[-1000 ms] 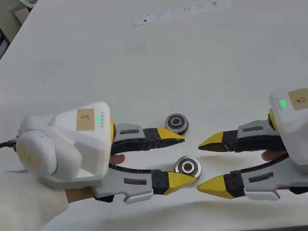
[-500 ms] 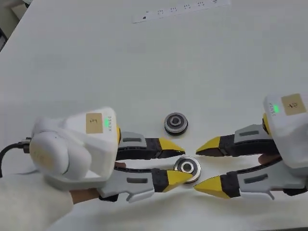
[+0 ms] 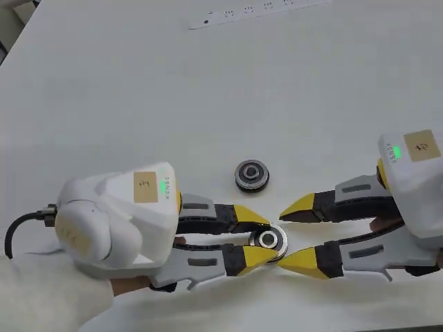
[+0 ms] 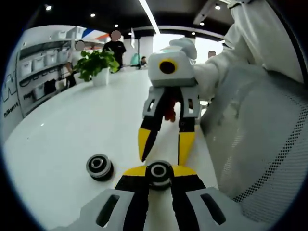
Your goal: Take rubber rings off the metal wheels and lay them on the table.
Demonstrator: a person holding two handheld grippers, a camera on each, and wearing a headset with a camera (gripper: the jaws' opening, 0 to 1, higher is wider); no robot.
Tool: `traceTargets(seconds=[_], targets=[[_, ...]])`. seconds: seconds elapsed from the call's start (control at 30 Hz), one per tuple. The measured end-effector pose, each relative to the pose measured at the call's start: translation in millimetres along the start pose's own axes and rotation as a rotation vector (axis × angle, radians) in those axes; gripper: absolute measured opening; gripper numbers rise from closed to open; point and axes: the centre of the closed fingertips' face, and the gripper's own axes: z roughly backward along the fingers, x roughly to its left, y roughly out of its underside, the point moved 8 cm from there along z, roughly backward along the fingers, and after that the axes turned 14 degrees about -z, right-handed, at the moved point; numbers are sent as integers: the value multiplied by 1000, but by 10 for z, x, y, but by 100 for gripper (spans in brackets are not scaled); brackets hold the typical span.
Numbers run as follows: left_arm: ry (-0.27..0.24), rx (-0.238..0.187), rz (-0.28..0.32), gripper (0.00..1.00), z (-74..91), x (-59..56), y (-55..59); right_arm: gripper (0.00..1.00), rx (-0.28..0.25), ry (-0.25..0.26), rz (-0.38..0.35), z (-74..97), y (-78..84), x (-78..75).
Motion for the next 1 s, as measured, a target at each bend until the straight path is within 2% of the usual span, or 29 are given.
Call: traceTargets(seconds=[0.03, 0.07, 0.17, 0.23, 0.33, 0.47, 0.73, 1.0], targets=[[-10, 3, -43, 16, 0, 6, 7, 28, 2, -1, 3, -3, 1, 1], [-15, 3, -56, 15, -1, 0, 13, 27, 3, -1, 4, -5, 2, 1], [-14, -6, -50, 15, -2, -10, 27, 27, 2, -3, 6, -12, 0, 1], [-16, -10, -77, 14, -6, -17, 36, 26, 4, -1, 14, -18, 2, -4], [-18, -19, -66, 14, -4, -14, 46, 23, 10, -9, 32, -35, 14, -7], [-19, -25, -69, 14, -3, -26, 49, 25, 21, -4, 59, -65, 12, -22], [-19, -39, -58, 14, 5, -43, 58, 24, 29, -30, 64, -113, 2, -20], [-24, -39, -59, 14, 9, -53, 50, 23, 18, -30, 62, -92, 12, -21]])
